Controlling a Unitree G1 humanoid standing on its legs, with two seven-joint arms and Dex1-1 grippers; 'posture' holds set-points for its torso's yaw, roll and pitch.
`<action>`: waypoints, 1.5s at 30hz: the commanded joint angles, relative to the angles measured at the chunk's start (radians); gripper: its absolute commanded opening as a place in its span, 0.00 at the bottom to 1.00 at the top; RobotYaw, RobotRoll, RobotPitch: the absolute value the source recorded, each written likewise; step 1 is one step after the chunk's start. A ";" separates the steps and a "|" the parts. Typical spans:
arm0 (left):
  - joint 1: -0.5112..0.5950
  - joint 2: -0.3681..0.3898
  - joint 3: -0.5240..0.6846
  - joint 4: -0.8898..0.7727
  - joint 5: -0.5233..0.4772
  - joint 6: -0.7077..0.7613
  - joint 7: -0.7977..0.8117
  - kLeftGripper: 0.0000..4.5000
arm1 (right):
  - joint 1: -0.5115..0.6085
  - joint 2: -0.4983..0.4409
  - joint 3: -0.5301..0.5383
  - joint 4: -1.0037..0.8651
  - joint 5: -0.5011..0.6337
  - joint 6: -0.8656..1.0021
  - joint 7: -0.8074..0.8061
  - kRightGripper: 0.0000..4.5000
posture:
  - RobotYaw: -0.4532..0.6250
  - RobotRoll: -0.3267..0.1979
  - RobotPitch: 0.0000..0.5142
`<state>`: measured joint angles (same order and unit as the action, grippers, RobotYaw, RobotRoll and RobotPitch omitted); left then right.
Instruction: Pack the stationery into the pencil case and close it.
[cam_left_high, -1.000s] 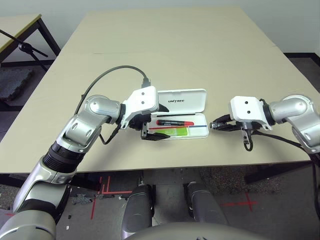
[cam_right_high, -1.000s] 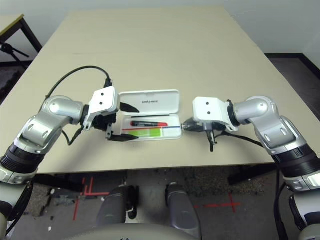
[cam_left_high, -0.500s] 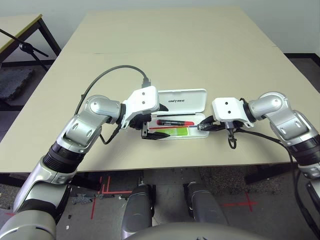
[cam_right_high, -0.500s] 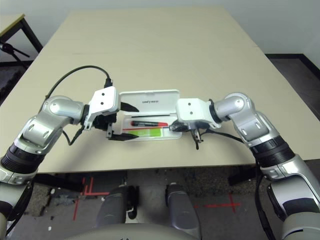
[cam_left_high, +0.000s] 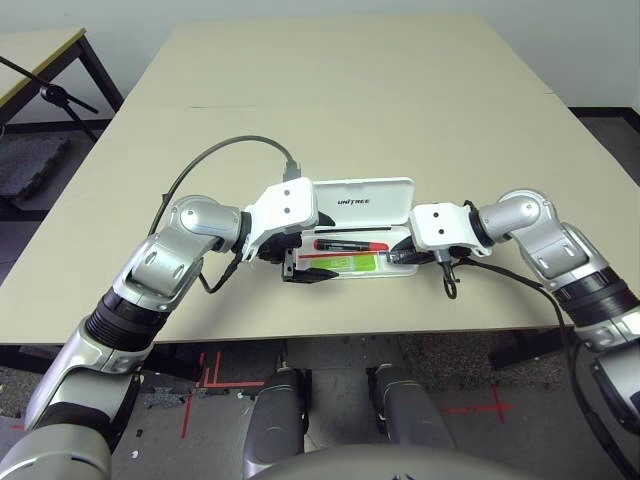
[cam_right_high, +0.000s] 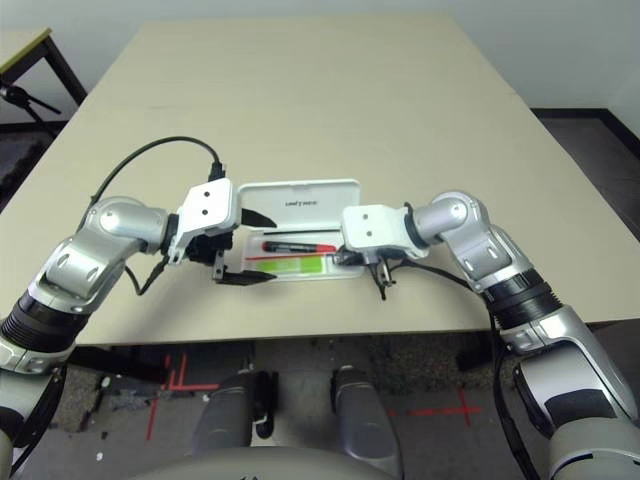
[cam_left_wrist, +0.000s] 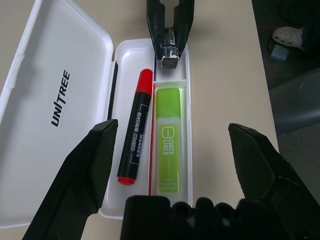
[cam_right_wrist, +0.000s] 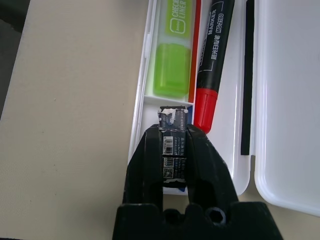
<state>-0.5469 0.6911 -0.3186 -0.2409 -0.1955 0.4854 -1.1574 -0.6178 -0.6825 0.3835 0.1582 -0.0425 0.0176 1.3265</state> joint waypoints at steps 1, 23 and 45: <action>0.006 0.012 -0.011 -0.011 0.013 0.001 0.002 1.00 | -0.008 0.002 0.004 -0.007 -0.006 -0.004 0.005 0.46 | 0.31 0.62 0.18; 0.023 0.091 0.059 0.071 -0.005 -0.053 -0.024 1.00 | 0.123 -0.325 -0.370 -0.179 0.327 0.398 0.097 0.99 | 0.29 0.62 0.17; 0.020 0.227 0.051 0.206 0.095 -0.007 -0.043 0.54 | 0.235 -0.424 -0.480 -0.154 0.439 0.462 0.094 1.00 | 0.29 0.62 0.18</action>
<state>-0.5242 0.9135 -0.2500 -0.0579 -0.1247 0.4811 -1.2062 -0.3820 -1.1124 -0.1030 0.0047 0.3932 0.4843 1.4245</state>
